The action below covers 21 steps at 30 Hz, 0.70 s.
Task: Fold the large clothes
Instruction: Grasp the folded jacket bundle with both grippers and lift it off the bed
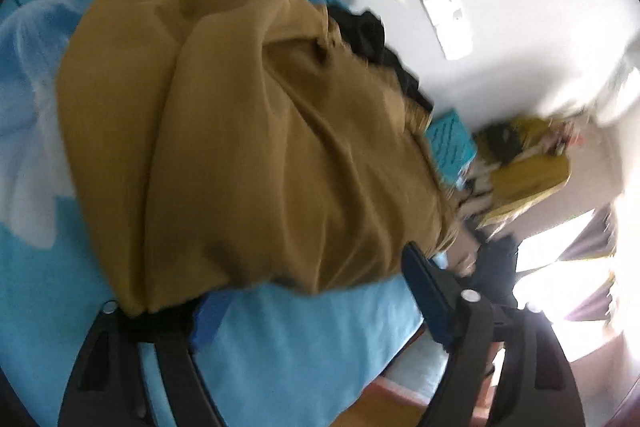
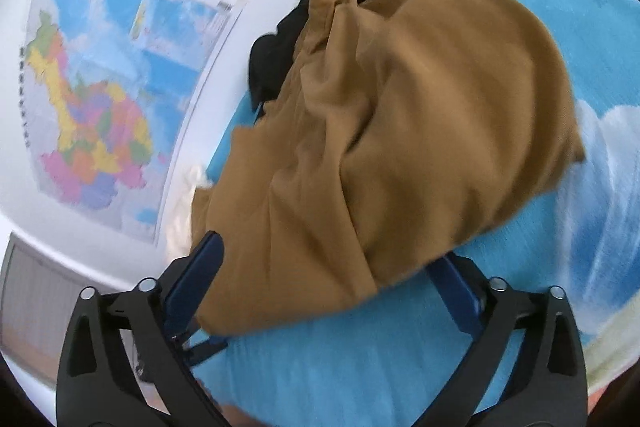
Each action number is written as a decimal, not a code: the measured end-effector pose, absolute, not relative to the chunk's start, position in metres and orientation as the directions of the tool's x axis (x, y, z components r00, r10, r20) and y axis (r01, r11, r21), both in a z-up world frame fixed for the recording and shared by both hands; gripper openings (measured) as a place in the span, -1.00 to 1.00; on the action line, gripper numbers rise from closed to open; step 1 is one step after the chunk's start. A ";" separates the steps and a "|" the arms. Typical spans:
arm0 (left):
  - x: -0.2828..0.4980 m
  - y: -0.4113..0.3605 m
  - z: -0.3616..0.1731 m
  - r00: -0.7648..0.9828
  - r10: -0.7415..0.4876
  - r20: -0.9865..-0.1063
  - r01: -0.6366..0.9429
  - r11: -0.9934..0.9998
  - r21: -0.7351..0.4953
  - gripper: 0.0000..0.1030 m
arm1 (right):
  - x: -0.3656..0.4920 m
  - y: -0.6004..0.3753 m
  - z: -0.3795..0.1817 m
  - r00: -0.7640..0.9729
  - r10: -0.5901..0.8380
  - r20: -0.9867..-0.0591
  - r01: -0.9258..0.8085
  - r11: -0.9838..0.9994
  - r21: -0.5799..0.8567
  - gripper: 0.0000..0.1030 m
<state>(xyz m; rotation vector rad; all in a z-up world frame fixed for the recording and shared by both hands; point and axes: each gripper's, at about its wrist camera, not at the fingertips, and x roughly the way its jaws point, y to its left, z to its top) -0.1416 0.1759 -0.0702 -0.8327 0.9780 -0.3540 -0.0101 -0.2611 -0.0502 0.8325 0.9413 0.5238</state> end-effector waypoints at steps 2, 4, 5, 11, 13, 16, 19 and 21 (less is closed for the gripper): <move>-0.139 0.179 -0.070 0.572 -0.600 -0.559 -0.132 0.606 -0.785 0.60 | -0.009 -0.258 -0.053 0.546 0.674 -0.498 -0.013 0.601 0.799 0.92; -0.137 0.181 -0.069 0.602 -0.584 -0.544 -0.159 0.580 -0.799 0.62 | -0.007 -0.251 -0.053 0.591 0.629 -0.505 0.004 0.623 0.782 0.92; -0.136 0.183 -0.069 0.625 -0.572 -0.531 -0.171 0.563 -0.808 0.62 | -0.007 -0.248 -0.054 0.616 0.609 -0.499 0.004 0.631 0.776 0.92; -0.120 0.184 -0.070 0.689 -0.532 -0.492 -0.227 0.486 -0.844 0.78 | -0.003 -0.235 -0.056 0.692 0.548 -0.469 -0.006 0.655 0.756 0.78; -0.115 0.187 -0.074 0.691 -0.507 -0.516 -0.266 0.484 -0.833 0.28 | 0.002 -0.244 -0.060 0.680 0.574 -0.456 0.004 0.619 0.785 -0.10; -0.111 0.194 -0.083 0.678 -0.525 -0.514 -0.279 0.463 -0.841 0.05 | 0.009 -0.254 -0.071 0.629 0.653 -0.422 0.005 0.540 0.842 -0.02; -0.107 0.196 -0.086 0.675 -0.539 -0.504 -0.281 0.444 -0.851 0.26 | 0.011 -0.254 -0.073 0.628 0.667 -0.402 0.012 0.508 0.862 0.42; -0.104 0.197 -0.085 0.678 -0.553 -0.485 -0.280 0.417 -0.865 0.46 | 0.015 -0.247 -0.067 0.625 0.676 -0.392 0.000 0.501 0.865 0.73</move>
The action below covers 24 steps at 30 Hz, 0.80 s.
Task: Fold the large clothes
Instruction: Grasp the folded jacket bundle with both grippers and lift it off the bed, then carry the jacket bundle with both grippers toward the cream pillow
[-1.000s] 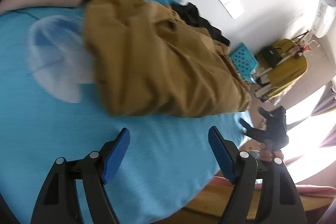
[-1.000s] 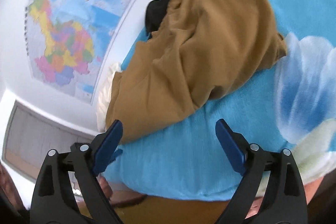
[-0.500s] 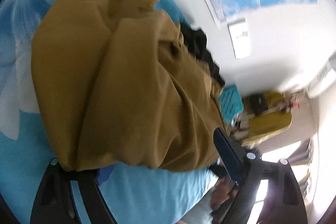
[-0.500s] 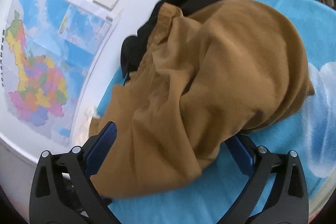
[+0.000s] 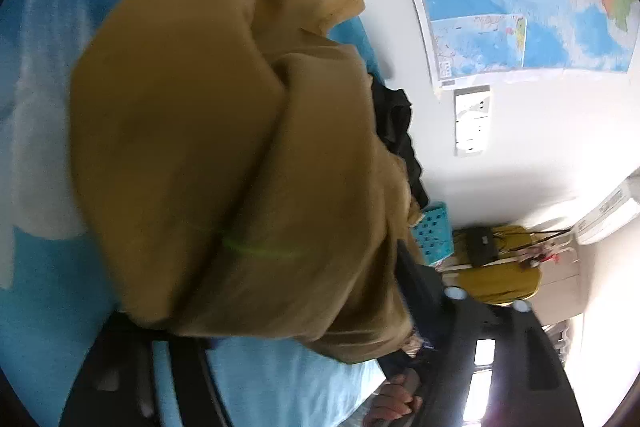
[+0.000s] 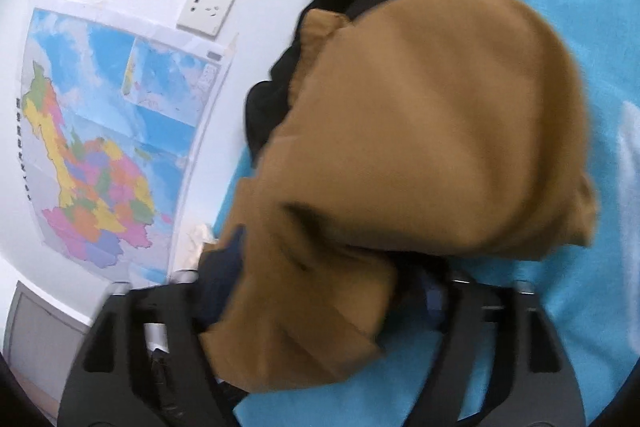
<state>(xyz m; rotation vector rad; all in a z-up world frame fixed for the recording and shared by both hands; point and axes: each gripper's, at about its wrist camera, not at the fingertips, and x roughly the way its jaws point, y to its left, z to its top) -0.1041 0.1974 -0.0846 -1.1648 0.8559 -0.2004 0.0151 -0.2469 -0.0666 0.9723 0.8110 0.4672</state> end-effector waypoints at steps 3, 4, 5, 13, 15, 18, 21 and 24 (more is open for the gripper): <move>-0.092 0.192 -0.081 0.658 -0.550 -0.514 -0.300 0.435 -0.849 0.58 | 0.024 -0.235 -0.060 0.618 0.654 -0.437 0.009 0.550 0.835 0.41; -0.089 0.191 -0.081 0.646 -0.549 -0.531 -0.304 0.454 -0.838 0.47 | 0.026 -0.234 -0.061 0.615 0.650 -0.446 0.008 0.561 0.828 -0.29; -0.086 0.192 -0.080 0.635 -0.542 -0.550 -0.313 0.471 -0.825 0.07 | 0.029 -0.237 -0.065 0.601 0.665 -0.443 0.004 0.551 0.834 -0.41; -0.078 0.195 -0.026 0.630 -0.601 -0.492 -0.167 0.514 -0.841 -0.25 | 0.019 -0.247 -0.002 0.558 0.779 -0.285 -0.224 0.472 0.853 -0.70; -0.074 0.195 0.008 0.641 -0.602 -0.477 -0.101 0.550 -0.829 -0.25 | 0.016 -0.244 0.030 0.563 0.787 -0.254 -0.300 0.480 0.824 -0.71; -0.070 0.204 0.056 0.662 -0.612 -0.432 -0.004 0.574 -0.819 -0.25 | 0.016 -0.233 0.089 0.569 0.804 -0.173 -0.426 0.467 0.775 -0.71; -0.065 0.221 0.097 0.695 -0.601 -0.394 0.064 0.598 -0.799 -0.25 | 0.021 -0.215 0.130 0.561 0.820 -0.115 -0.507 0.450 0.735 -0.71; -0.060 0.252 0.143 0.744 -0.566 -0.356 0.120 0.637 -0.762 -0.25 | 0.034 -0.179 0.168 0.532 0.845 -0.051 -0.589 0.413 0.695 -0.71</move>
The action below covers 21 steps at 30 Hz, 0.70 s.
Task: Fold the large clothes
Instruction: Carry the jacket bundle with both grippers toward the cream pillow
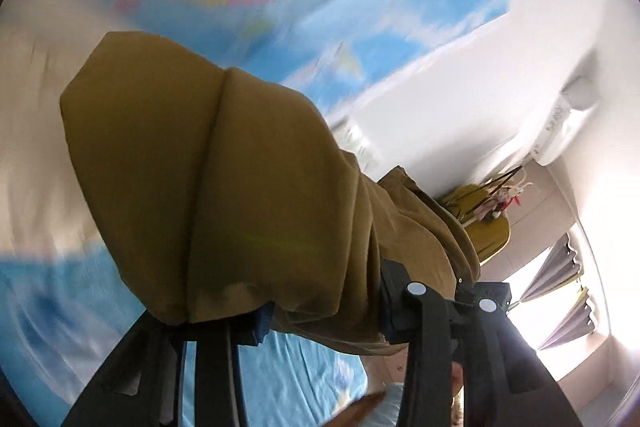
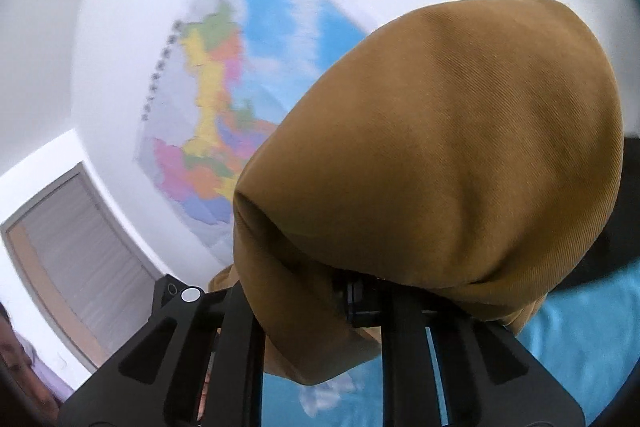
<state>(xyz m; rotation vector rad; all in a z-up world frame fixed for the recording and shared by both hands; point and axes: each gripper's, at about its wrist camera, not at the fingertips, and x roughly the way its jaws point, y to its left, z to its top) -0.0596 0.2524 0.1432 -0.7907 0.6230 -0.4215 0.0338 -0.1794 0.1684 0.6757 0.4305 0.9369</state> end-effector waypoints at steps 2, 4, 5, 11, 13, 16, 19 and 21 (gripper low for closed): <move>-0.058 0.279 0.170 0.785 -0.516 -0.344 0.125 0.675 -0.727 -0.25 | 0.045 -0.153 0.184 0.506 0.862 -0.021 -0.630 0.386 0.674 -0.72; -0.058 0.307 0.194 0.828 -0.451 -0.332 0.120 0.721 -0.682 -0.25 | 0.059 -0.118 0.198 0.469 0.883 0.013 -0.666 0.344 0.662 -0.71; -0.058 0.323 0.204 0.846 -0.423 -0.324 0.116 0.739 -0.664 -0.25 | 0.066 -0.097 0.205 0.449 0.893 0.028 -0.686 0.324 0.651 -0.71; -0.080 0.442 0.238 0.952 -0.180 -0.249 0.011 0.829 -0.559 -0.26 | 0.102 0.053 0.206 0.266 0.959 0.101 -0.760 0.144 0.634 -0.72; -0.097 0.487 0.225 0.971 -0.082 -0.226 -0.052 0.846 -0.530 -0.26 | 0.102 0.105 0.187 0.206 0.975 0.084 -0.772 0.109 0.627 -0.72; -0.122 0.553 0.170 0.964 0.025 -0.264 -0.165 0.835 -0.525 -0.25 | 0.093 0.189 0.126 0.079 0.995 -0.061 -0.757 0.100 0.646 -0.72; -0.139 0.600 0.091 0.913 0.030 -0.407 -0.281 0.770 -0.573 -0.25 | 0.078 0.236 0.053 -0.028 0.970 -0.243 -0.703 0.154 0.695 -0.65; -0.156 0.615 0.046 0.888 -0.003 -0.459 -0.312 0.730 -0.608 -0.20 | 0.070 0.243 0.018 -0.101 0.949 -0.297 -0.661 0.159 0.733 -0.52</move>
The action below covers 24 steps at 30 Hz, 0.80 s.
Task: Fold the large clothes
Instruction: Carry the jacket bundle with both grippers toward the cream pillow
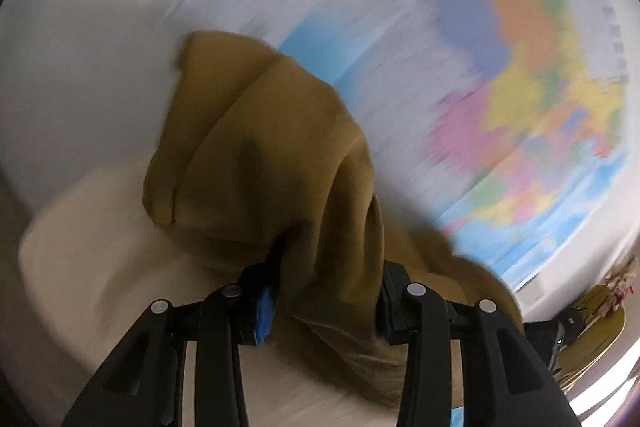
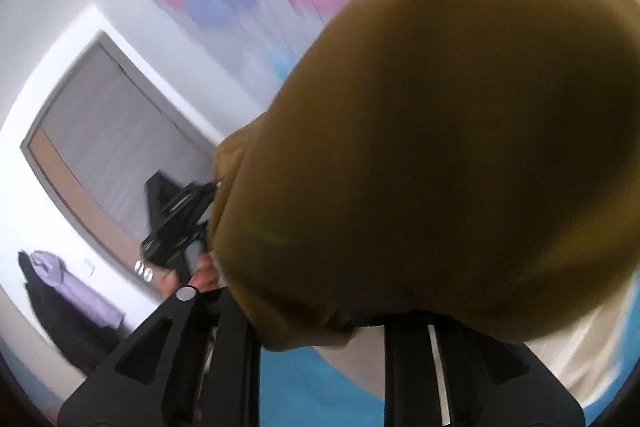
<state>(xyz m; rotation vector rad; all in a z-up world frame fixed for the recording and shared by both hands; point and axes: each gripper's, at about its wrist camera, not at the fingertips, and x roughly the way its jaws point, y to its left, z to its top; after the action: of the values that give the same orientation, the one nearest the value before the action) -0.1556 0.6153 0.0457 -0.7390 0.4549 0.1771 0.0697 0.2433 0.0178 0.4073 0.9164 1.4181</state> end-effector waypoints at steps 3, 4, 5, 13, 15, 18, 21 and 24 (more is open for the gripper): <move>-0.179 0.621 0.020 0.892 -0.016 -0.453 -0.321 0.681 -0.658 0.27 | 0.064 0.227 -0.001 -0.140 0.942 -0.305 -0.620 0.156 0.769 -0.17; -0.182 0.619 0.016 0.892 -0.010 -0.451 -0.325 0.679 -0.658 0.27 | 0.063 0.220 0.000 -0.149 0.940 -0.307 -0.616 0.155 0.773 -0.11; -0.184 0.621 0.015 0.890 -0.008 -0.456 -0.330 0.678 -0.657 0.27 | 0.061 0.213 0.003 -0.153 0.935 -0.320 -0.617 0.163 0.770 0.00; -0.221 0.594 0.051 0.816 0.257 -0.518 -0.504 0.755 -0.419 0.38 | 0.058 0.124 0.054 0.018 0.922 -0.387 -0.741 0.273 0.614 0.23; -0.236 0.574 0.073 0.818 0.345 -0.460 -0.519 0.787 -0.333 0.52 | 0.060 0.106 0.076 0.124 0.917 -0.378 -0.777 0.327 0.537 0.23; -0.229 0.549 0.096 0.851 0.305 -0.427 -0.444 0.853 -0.275 0.65 | 0.080 0.129 0.088 0.224 0.877 -0.425 -0.791 0.418 0.446 0.56; -0.198 0.530 0.096 0.846 0.258 -0.467 -0.394 0.892 -0.220 0.68 | 0.084 0.161 0.067 0.247 0.813 -0.527 -0.797 0.480 0.367 0.55; -0.161 0.528 0.075 0.791 0.254 -0.556 -0.413 0.893 -0.180 0.68 | 0.085 0.167 0.044 0.157 0.799 -0.581 -0.808 0.442 0.390 -0.38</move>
<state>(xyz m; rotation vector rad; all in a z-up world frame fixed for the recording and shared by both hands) -0.1614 0.5283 0.0752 -0.3023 0.5508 0.3645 0.0855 0.1666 0.0435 -0.0137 0.8224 1.1498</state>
